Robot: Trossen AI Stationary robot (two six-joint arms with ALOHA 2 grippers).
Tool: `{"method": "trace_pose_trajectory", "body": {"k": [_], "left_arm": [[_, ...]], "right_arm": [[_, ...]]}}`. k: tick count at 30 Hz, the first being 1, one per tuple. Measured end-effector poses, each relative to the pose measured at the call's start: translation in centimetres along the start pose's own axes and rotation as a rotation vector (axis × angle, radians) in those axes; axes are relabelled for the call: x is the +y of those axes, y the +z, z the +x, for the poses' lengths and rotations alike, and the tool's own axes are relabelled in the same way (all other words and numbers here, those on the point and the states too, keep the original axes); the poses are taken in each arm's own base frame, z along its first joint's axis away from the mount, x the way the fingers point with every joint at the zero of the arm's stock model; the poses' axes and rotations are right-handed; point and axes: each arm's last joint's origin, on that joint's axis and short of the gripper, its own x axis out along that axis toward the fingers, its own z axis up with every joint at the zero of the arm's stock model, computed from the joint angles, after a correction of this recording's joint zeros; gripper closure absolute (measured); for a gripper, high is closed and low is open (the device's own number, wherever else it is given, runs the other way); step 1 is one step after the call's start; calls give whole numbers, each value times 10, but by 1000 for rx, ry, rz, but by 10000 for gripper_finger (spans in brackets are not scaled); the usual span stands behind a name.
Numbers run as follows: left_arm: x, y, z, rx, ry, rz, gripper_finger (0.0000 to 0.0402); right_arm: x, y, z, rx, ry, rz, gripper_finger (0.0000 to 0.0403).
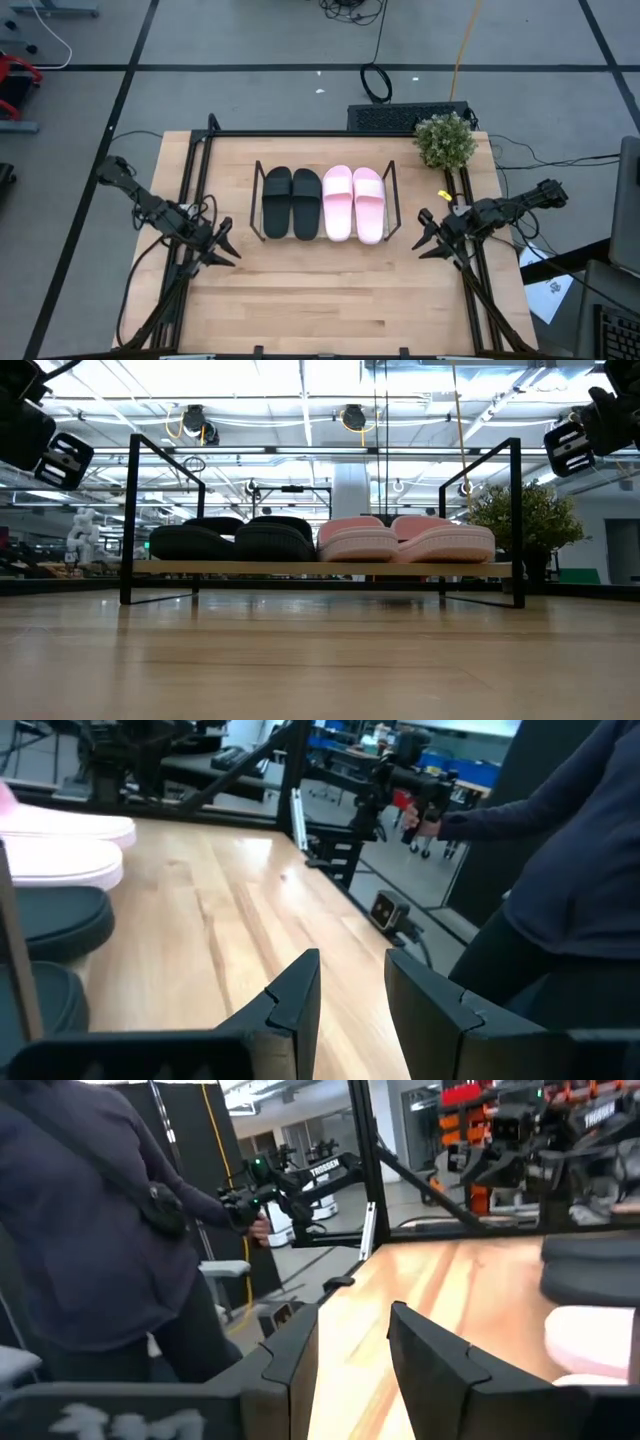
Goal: Pick and place slides into the shelf
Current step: Return to Home Position
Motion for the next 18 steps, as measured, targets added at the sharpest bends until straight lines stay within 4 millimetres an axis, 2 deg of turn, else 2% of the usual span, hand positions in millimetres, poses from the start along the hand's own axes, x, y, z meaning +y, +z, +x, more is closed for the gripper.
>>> {"method": "trace_pose_trajectory", "body": {"k": [7,13,18], "left_arm": [[2,-1,2,3,64,42,289],[3,-3,3,21,80,51,289],[3,-4,4,37,84,52,289]], "right_arm": [[-1,-1,1,16,-5,-144,287],[-1,-4,2,42,-11,-59,287],[-1,-4,2,44,-11,-55,287]]}}
